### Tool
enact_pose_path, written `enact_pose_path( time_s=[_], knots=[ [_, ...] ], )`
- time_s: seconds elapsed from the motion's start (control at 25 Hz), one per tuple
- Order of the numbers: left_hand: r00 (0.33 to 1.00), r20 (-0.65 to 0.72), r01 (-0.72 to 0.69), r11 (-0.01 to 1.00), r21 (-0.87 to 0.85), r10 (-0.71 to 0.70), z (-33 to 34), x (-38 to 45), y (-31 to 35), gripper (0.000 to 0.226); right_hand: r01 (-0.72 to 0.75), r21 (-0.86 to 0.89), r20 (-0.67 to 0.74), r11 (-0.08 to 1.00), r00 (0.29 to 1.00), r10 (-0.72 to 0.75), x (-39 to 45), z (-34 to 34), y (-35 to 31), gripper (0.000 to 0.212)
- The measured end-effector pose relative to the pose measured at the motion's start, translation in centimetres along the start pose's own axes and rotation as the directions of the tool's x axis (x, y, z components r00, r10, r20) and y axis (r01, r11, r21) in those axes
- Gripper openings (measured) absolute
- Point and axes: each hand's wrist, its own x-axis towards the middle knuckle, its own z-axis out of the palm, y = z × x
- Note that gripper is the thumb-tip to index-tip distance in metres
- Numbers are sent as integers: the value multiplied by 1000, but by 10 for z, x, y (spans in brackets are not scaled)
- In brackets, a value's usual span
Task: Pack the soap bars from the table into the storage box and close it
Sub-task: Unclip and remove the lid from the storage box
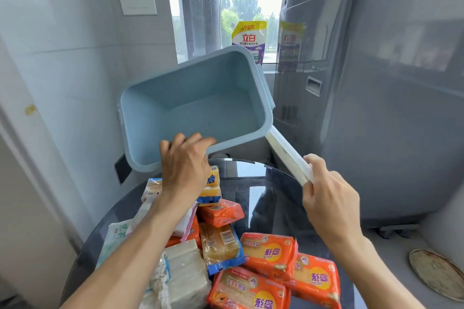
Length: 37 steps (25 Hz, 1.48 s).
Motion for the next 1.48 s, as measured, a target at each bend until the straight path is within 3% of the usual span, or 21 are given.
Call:
enact_pose_path(
  time_s=[0.08,0.2,0.28,0.44,0.56,0.72,0.84,0.96,1.04,1.08,1.12,1.2,1.28,1.4,1.48],
  knots=[
    [1000,-11,12,1000,3,-12,-1,2,-5,39,11,-65,-45,998,999,-14,3,6,17,45],
    [1000,-5,11,1000,-7,-11,-3,4,-4,39,-16,14,200,1000,980,13,-5,24,50,41],
    [1000,13,-14,1000,-20,14,-2,4,-2,39,-16,167,389,986,920,-51,-20,36,70,35],
    [996,51,-73,997,-27,74,2,3,3,41,-201,316,685,927,724,-77,-27,38,89,46],
    [990,93,-102,994,-37,106,5,1,9,42,-297,353,791,887,601,-114,-31,38,97,32],
    [979,151,-130,990,-50,136,7,-3,18,42,-352,365,843,862,519,-145,-28,37,91,18],
    [969,175,-163,984,-65,173,3,1,28,31,-255,335,822,907,550,-149,-26,27,75,18],
    [947,200,-236,966,-101,253,-3,15,42,24,-99,388,681,917,700,-213,7,-23,52,26],
    [909,279,-285,951,-124,309,1,26,55,22,-99,614,444,783,864,-239,33,-68,35,24],
    [882,345,-281,946,-164,322,5,32,62,19,-68,704,275,707,944,-184,42,-83,30,25],
    [844,420,-262,940,-219,333,9,37,70,15,-16,711,119,704,988,-98,44,-91,29,25],
    [777,514,-238,926,-294,363,18,41,84,14,73,503,-96,862,995,-28,41,-88,23,25],
    [757,515,-287,913,-290,402,27,30,89,15,157,307,-57,939,988,-146,29,-66,16,18],
    [742,493,-364,891,-273,454,41,8,85,24,183,291,265,939,928,-263,27,-43,22,20],
    [731,500,-344,884,-316,463,43,1,80,16,202,219,398,955,875,-276,27,-36,26,27]
  ],
)
